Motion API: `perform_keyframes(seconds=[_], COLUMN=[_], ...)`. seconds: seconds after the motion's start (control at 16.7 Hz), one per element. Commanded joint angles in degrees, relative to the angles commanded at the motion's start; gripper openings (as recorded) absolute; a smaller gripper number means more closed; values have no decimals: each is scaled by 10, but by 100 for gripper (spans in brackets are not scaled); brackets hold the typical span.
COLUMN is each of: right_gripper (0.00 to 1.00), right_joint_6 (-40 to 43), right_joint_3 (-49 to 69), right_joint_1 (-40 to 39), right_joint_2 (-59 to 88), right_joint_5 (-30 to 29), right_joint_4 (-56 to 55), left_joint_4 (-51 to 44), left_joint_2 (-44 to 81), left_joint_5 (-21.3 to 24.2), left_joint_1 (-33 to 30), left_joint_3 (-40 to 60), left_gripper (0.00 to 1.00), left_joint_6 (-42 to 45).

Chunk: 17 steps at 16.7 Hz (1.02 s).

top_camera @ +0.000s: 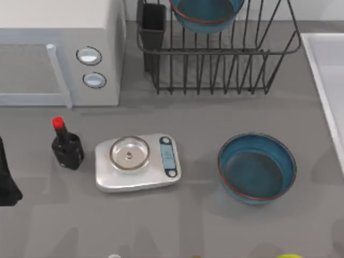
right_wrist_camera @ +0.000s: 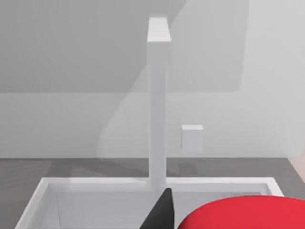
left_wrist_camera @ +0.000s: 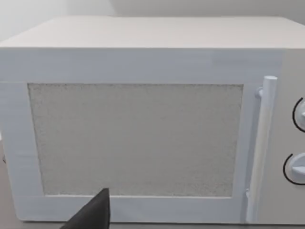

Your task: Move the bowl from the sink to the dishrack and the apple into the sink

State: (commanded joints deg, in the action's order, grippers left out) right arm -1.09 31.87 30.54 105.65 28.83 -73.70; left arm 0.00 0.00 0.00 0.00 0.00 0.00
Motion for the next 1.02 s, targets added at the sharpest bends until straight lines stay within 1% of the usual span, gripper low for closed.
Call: perform_keyframes(seconds=[0.18, 0.36, 0.54, 0.78, 1.02], right_gripper=[0, 0, 0, 0, 30], right_joint_6=[1, 2, 2, 3, 3], right_joint_3=[-17, -32, -38, -38, -38], right_joint_1=[0, -2, -3, -3, -3], right_joint_2=[101, 178, 213, 213, 213], right_joint_5=[-1, -4, -6, -6, -6], right_joint_4=[-128, -220, -256, -257, -257], left_joint_4=[0, 0, 0, 0, 0], left_joint_2=[0, 0, 0, 0, 0], left_joint_5=[0, 0, 0, 0, 0], left_joint_1=[0, 0, 0, 0, 0], left_joint_3=[0, 0, 0, 0, 0], left_gripper=[100, 100, 100, 100, 100], left_joint_6=[0, 0, 0, 0, 0])
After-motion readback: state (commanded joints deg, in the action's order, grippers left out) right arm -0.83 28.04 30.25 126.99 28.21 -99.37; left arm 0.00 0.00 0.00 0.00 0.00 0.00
